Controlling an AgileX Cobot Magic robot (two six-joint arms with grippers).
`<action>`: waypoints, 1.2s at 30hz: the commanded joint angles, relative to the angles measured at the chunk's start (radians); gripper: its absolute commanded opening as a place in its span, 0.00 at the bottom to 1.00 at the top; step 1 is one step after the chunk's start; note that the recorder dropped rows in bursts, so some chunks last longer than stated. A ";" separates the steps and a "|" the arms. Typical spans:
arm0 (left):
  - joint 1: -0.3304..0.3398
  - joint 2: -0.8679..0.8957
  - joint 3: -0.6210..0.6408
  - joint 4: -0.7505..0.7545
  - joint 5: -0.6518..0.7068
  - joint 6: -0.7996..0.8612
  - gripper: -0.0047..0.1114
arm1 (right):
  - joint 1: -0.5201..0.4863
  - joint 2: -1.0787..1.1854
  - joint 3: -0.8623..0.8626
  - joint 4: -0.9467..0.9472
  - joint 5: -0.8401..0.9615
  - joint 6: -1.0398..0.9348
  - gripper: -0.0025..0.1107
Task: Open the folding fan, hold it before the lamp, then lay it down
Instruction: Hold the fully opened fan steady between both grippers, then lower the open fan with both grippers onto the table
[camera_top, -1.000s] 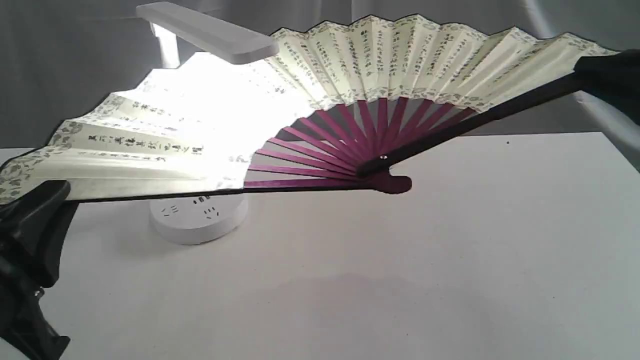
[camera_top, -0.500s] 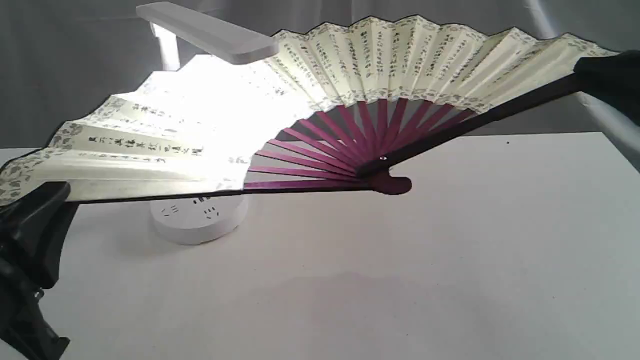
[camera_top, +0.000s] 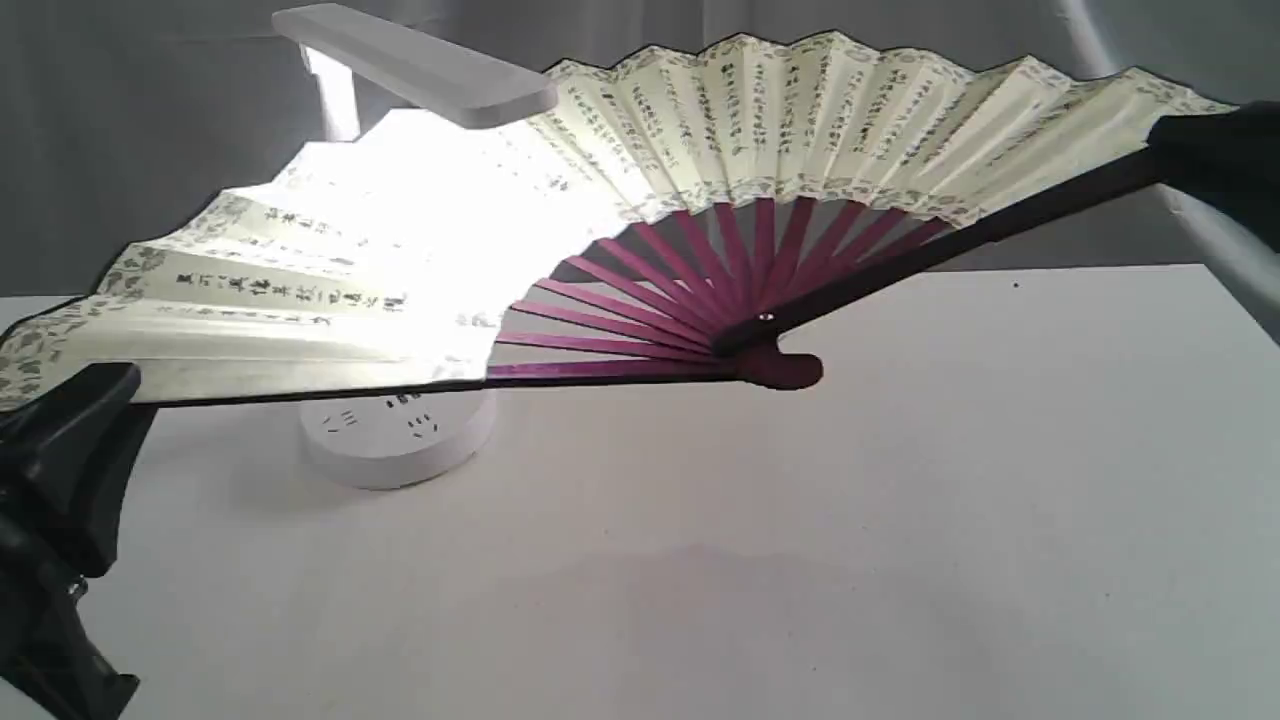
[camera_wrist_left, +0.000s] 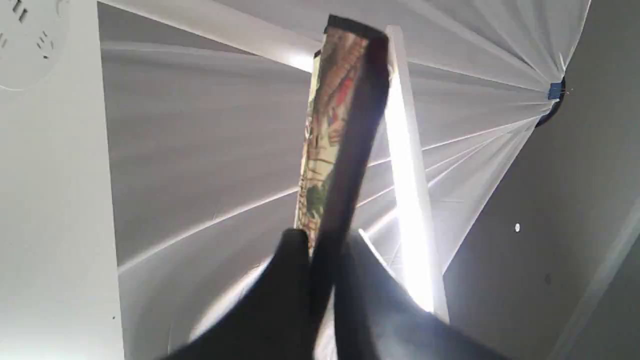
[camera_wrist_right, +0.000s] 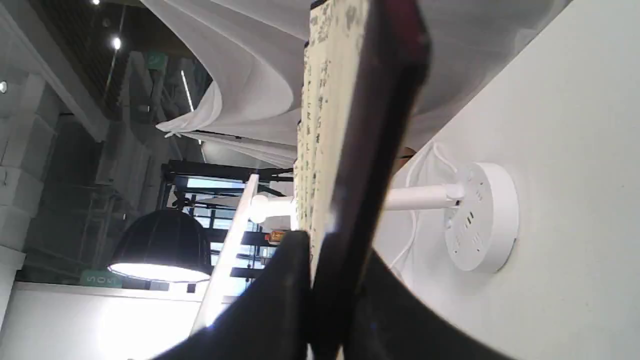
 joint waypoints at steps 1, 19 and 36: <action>0.011 -0.020 0.004 -0.104 -0.123 -0.026 0.04 | -0.017 -0.004 0.000 -0.005 -0.086 -0.050 0.02; 0.013 0.065 -0.002 -0.121 -0.069 -0.032 0.04 | -0.019 0.007 0.000 -0.124 -0.096 -0.048 0.02; 0.013 0.345 -0.038 -0.101 -0.072 -0.186 0.04 | -0.019 0.134 0.000 -0.186 -0.186 -0.046 0.02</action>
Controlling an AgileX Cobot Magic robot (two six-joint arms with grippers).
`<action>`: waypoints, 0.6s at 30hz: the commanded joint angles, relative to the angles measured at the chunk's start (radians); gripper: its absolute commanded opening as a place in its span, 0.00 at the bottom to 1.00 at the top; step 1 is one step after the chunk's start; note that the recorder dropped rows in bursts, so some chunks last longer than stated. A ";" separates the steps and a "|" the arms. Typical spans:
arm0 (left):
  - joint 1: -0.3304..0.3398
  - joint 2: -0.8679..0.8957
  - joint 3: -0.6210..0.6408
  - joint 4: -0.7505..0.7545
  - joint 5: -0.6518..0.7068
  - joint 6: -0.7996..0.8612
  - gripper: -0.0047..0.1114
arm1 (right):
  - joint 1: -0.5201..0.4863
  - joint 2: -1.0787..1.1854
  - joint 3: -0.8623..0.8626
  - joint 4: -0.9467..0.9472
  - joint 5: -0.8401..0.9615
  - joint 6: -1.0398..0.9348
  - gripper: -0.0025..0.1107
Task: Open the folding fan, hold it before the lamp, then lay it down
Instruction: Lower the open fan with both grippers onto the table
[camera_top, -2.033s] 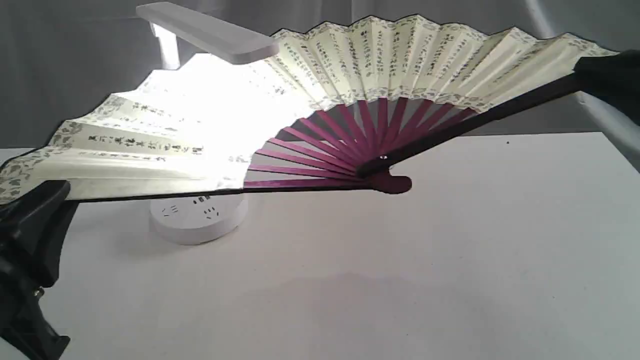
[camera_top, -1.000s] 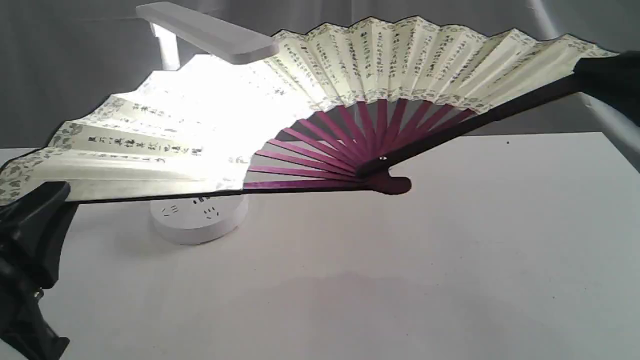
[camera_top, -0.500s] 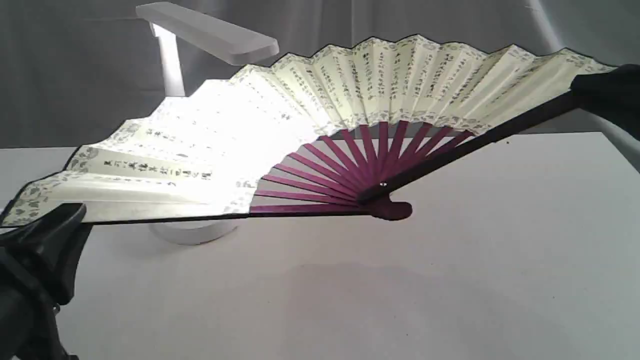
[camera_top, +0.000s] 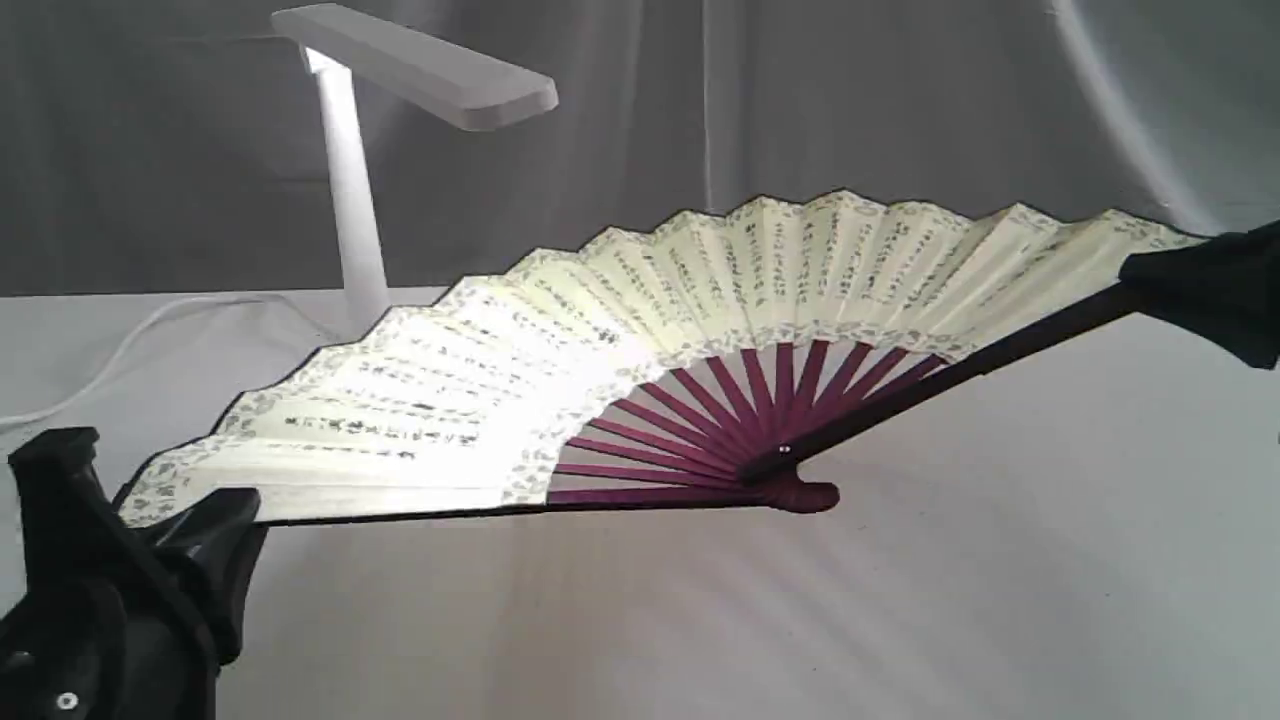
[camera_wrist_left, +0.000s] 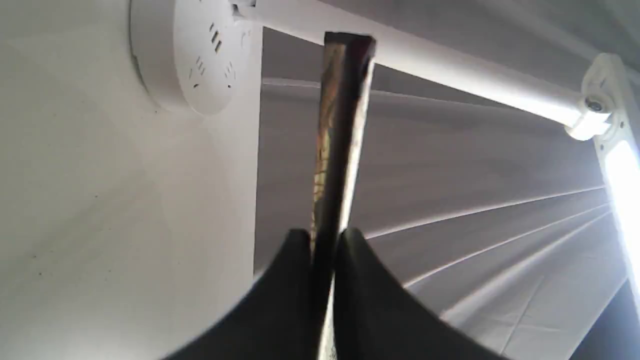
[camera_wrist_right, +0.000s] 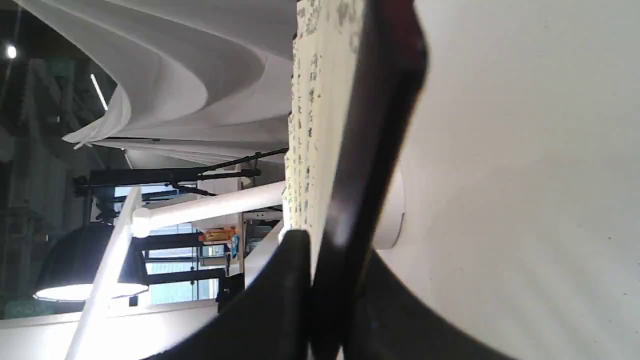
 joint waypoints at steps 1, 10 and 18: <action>0.013 0.052 -0.039 -0.066 -0.089 -0.023 0.04 | -0.019 0.019 0.000 -0.046 -0.093 -0.054 0.02; 0.013 0.207 -0.129 -0.058 -0.089 -0.024 0.04 | -0.020 0.064 0.000 -0.065 -0.152 -0.057 0.02; 0.013 0.324 -0.224 -0.042 -0.089 -0.024 0.04 | -0.023 0.100 0.000 -0.065 -0.237 -0.057 0.02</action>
